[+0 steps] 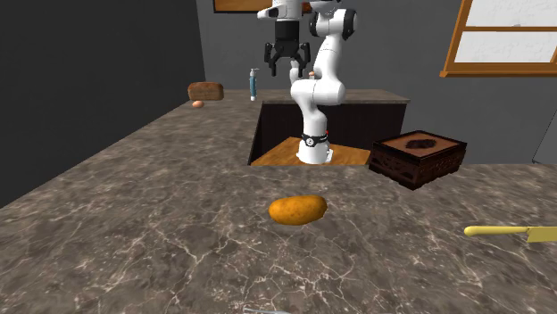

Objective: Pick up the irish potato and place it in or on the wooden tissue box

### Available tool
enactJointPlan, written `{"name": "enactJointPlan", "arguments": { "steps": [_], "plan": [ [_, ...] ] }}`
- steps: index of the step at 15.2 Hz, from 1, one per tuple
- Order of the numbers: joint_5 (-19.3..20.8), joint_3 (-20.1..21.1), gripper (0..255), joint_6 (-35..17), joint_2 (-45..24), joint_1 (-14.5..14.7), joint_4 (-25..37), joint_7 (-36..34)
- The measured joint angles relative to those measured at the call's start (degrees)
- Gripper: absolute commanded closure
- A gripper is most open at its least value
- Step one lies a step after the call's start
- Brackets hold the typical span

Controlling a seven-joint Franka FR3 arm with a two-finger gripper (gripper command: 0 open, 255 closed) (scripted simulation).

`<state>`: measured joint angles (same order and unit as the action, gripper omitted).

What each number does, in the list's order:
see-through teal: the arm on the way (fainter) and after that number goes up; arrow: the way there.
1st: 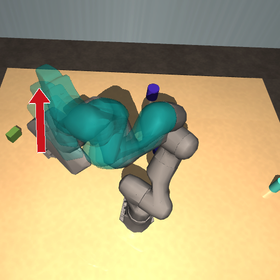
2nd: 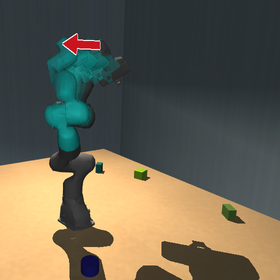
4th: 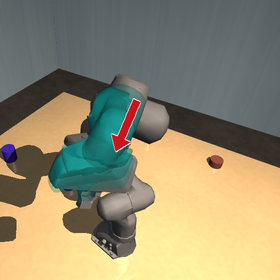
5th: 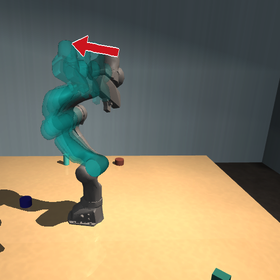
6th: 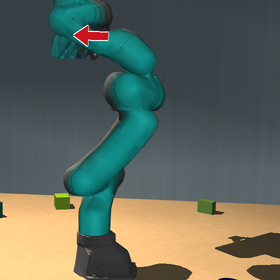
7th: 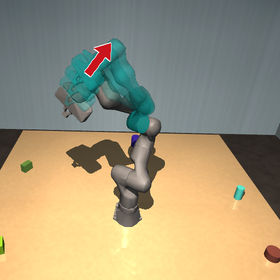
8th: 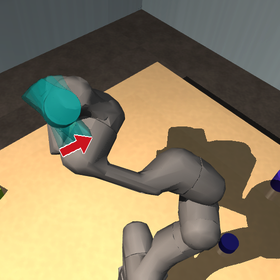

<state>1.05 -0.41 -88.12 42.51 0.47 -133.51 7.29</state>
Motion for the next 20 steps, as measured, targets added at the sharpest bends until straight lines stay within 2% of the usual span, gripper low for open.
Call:
{"name": "enactJointPlan", "arguments": {
  "steps": [3, 6, 11, 16, 20],
  "plan": [
    [-0.1, 2.3, 0, -1.8, -0.2, 0.1, -0.8, -2.8],
    [-0.3, 8.3, 0, -5.9, -1.1, 0.5, -2.5, -9.9],
    [1.6, 18.3, 0, -13.2, -6.7, -0.3, -2.7, -22.4],
    [7.1, 29.1, 0, -18.0, -16.3, -3.2, 1.3, -37.0],
    [15.2, 37.4, 0, -18.8, -25.9, -6.4, 6.3, -49.8]
  ]
}}
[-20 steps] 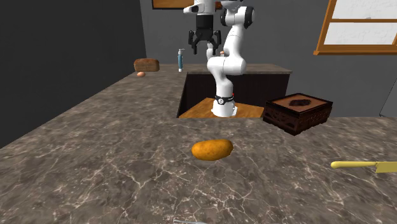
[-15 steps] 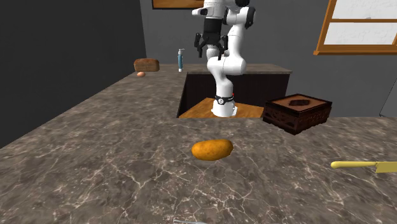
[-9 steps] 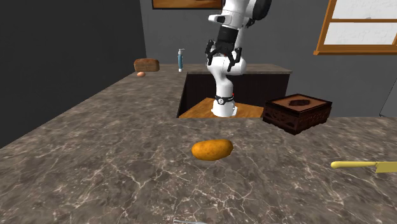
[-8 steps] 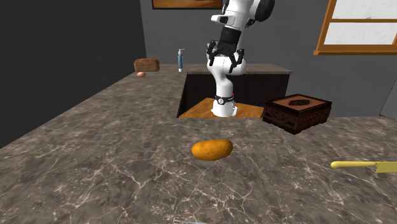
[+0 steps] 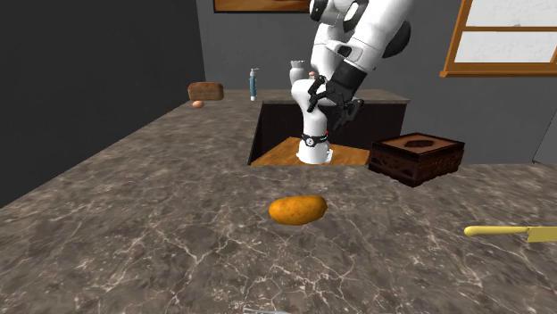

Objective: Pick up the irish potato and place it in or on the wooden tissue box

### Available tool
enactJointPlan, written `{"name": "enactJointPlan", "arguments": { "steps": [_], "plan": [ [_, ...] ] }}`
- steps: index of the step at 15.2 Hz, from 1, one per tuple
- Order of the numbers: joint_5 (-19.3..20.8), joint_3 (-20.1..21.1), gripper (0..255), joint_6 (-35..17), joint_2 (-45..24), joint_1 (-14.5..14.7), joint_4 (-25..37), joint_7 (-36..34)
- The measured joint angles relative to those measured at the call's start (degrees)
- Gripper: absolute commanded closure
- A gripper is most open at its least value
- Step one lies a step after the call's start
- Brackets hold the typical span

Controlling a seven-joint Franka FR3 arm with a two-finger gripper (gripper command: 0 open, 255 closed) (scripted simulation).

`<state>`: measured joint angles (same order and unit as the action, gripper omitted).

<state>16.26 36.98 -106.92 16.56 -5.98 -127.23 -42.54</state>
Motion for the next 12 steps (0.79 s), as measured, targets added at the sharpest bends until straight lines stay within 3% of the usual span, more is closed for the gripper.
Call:
{"name": "enactJointPlan", "arguments": {
  "steps": [3, 5, 8, 12],
  "plan": [
    [9.0, 5.8, 0, 2.0, -10.2, -1.8, 5.6, -11.1],
    [16.3, 8.3, 0, 5.4, -18.6, -1.4, 10.7, -18.8],
    [26.3, 8.3, 0, 11.6, -30.5, 2.6, 18.5, -28.1],
    [36.4, 4.2, 0, 20.1, -44.7, 11.2, 31.0, -35.5]
  ]
}}
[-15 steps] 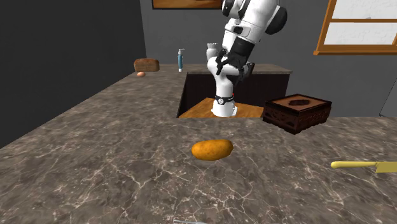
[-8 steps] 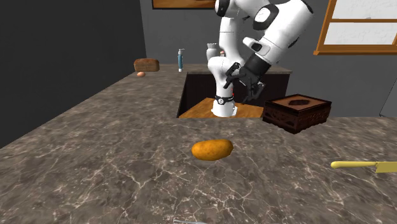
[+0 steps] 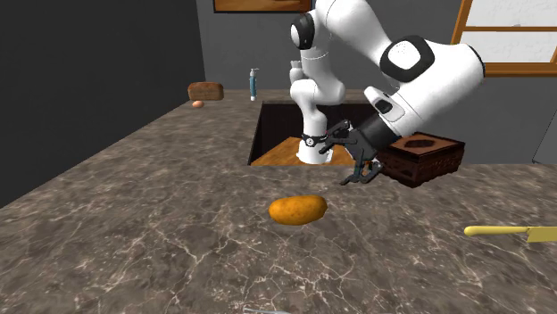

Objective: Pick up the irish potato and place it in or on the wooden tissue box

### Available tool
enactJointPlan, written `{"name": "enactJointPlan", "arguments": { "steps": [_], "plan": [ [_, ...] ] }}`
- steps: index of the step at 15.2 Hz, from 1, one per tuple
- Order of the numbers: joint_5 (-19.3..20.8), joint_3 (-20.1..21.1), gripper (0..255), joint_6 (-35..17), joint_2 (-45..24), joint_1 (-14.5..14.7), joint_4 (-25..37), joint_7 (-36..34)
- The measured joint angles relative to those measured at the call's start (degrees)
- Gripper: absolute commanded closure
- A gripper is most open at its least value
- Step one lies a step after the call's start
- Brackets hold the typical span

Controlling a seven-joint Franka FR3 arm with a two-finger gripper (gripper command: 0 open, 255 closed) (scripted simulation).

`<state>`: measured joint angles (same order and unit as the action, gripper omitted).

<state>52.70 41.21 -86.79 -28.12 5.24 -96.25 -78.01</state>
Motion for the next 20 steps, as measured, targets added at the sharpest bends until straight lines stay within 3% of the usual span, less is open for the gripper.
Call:
{"name": "enactJointPlan", "arguments": {
  "steps": [5, 7, 14, 20],
  "plan": [
    [9.2, -7.0, 0, 8.9, -16.0, 10.8, 19.2, -2.3],
    [11.1, -8.8, 0, 10.5, -19.8, 13.1, 23.9, -2.4],
    [12.1, -9.8, 0, 7.5, -20.0, 10.8, 20.7, -4.0],
    [12.2, -9.8, 0, 7.1, -20.0, 10.5, 20.3, -4.1]
  ]
}}
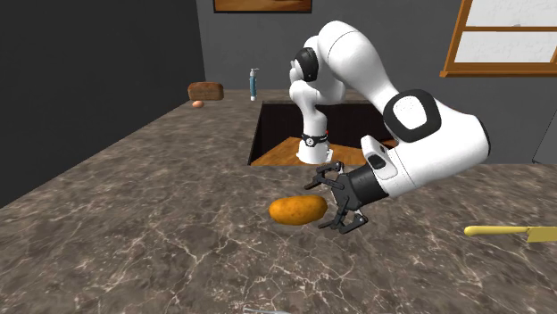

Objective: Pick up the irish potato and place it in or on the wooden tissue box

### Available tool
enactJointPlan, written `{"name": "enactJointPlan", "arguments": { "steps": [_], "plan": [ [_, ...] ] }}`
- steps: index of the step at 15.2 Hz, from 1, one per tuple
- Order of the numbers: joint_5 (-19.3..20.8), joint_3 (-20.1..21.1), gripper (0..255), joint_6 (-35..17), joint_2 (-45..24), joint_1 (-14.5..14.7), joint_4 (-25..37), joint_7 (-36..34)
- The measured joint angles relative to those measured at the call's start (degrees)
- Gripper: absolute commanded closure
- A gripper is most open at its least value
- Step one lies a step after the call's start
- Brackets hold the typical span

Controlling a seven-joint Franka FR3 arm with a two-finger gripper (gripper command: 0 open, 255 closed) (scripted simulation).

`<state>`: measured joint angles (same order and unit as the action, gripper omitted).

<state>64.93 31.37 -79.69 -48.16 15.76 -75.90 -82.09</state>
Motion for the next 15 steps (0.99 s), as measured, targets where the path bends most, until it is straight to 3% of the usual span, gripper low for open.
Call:
{"name": "enactJointPlan", "arguments": {
  "steps": [1, 15],
  "plan": [
    [0.0, 0.0, 255, 0.0, 0.0, 0.0, 0.0, 0.0],
    [-0.3, 0.3, 255, 0.8, 1.1, -0.1, 0.2, 0.9]
  ]
}}
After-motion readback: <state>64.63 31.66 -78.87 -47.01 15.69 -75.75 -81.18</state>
